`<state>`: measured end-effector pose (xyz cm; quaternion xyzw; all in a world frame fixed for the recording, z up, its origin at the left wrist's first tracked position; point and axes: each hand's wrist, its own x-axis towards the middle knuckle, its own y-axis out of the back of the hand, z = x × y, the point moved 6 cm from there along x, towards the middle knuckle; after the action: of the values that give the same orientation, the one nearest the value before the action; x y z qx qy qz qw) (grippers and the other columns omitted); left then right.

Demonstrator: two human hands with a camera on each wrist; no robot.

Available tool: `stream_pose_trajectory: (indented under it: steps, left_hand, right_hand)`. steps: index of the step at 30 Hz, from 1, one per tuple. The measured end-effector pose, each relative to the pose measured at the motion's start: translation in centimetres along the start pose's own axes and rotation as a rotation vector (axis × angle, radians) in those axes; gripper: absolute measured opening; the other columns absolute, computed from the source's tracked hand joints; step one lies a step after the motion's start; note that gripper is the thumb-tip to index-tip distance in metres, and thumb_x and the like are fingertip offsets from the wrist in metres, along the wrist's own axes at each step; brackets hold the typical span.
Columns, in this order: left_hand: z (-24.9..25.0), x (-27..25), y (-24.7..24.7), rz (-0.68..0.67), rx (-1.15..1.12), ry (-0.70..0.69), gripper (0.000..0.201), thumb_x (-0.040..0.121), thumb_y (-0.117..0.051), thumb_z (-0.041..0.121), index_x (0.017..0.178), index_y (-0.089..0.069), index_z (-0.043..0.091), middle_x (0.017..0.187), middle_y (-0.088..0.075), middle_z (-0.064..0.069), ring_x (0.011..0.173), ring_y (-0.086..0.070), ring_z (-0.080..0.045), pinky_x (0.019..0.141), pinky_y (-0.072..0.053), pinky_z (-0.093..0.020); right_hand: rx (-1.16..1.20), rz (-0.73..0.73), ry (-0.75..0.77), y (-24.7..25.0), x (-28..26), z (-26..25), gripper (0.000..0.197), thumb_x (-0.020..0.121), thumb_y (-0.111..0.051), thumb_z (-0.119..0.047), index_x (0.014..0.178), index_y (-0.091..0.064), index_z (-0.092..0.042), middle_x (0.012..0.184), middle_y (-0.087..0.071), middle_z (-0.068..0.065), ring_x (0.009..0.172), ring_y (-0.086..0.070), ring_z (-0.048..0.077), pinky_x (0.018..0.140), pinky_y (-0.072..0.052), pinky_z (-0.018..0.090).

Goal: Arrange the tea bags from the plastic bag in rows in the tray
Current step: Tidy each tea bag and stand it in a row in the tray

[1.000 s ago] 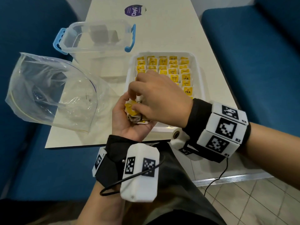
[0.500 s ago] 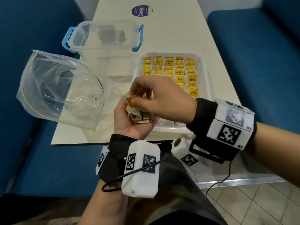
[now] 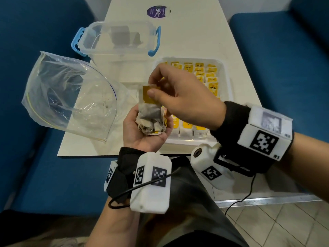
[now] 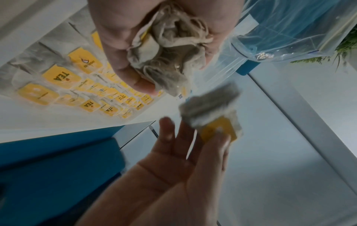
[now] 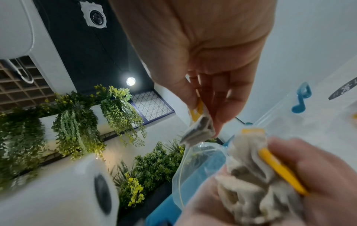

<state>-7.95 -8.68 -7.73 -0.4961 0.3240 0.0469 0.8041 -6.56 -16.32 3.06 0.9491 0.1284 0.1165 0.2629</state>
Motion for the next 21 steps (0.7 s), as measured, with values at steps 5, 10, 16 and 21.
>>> stream_pose_trajectory:
  steps: [5,10,16,21]
  left_hand:
    - [1.3,-0.2,1.2,-0.013,-0.089,0.054,0.028,0.078,-0.057,0.028,0.084,-0.063,0.001,0.082,-0.06,-0.016,0.073,-0.055,-0.025,0.064,-0.054,-0.03]
    - [3.2,-0.5,2.3,0.01,-0.13,-0.018,0.029,0.077,-0.057,0.028,0.087,-0.059,0.001,0.079,-0.058,-0.017,0.073,-0.055,-0.025,0.065,-0.054,-0.031]
    - [3.6,-1.0,2.7,-0.003,-0.167,-0.021,0.038,0.071,-0.061,0.028,0.096,-0.058,0.0,0.087,-0.057,-0.017,0.073,-0.057,-0.026,0.062,-0.055,-0.03]
    - [3.6,-1.2,2.9,0.003,-0.184,-0.028,0.038,0.072,-0.062,0.027,0.098,-0.059,0.0,0.087,-0.058,-0.018,0.079,-0.057,-0.026,0.063,-0.055,-0.031]
  right_hand:
    - [-0.02,0.0,-0.053,1.9,1.1,0.3,0.017,0.087,-0.058,-0.009,0.082,-0.046,-0.02,0.075,-0.052,-0.006,0.064,-0.056,0.012,0.063,-0.056,0.035]
    - [-0.141,-0.203,-0.265,0.8,2.0,3.3,0.011,0.086,-0.054,-0.003,0.082,-0.049,-0.011,0.088,-0.055,0.008,0.075,-0.066,0.029,0.065,-0.059,0.038]
    - [-0.432,-0.591,-0.363,-3.9,2.3,6.5,0.01,0.088,-0.049,-0.001,0.08,-0.049,-0.007,0.089,-0.059,0.012,0.08,-0.07,0.025,0.047,-0.045,0.015]
    - [-0.403,-0.71,-0.439,-5.9,2.7,8.4,0.017,0.089,-0.055,-0.003,0.076,-0.046,-0.01,0.093,-0.06,0.013,0.077,-0.068,0.027,0.049,-0.045,0.015]
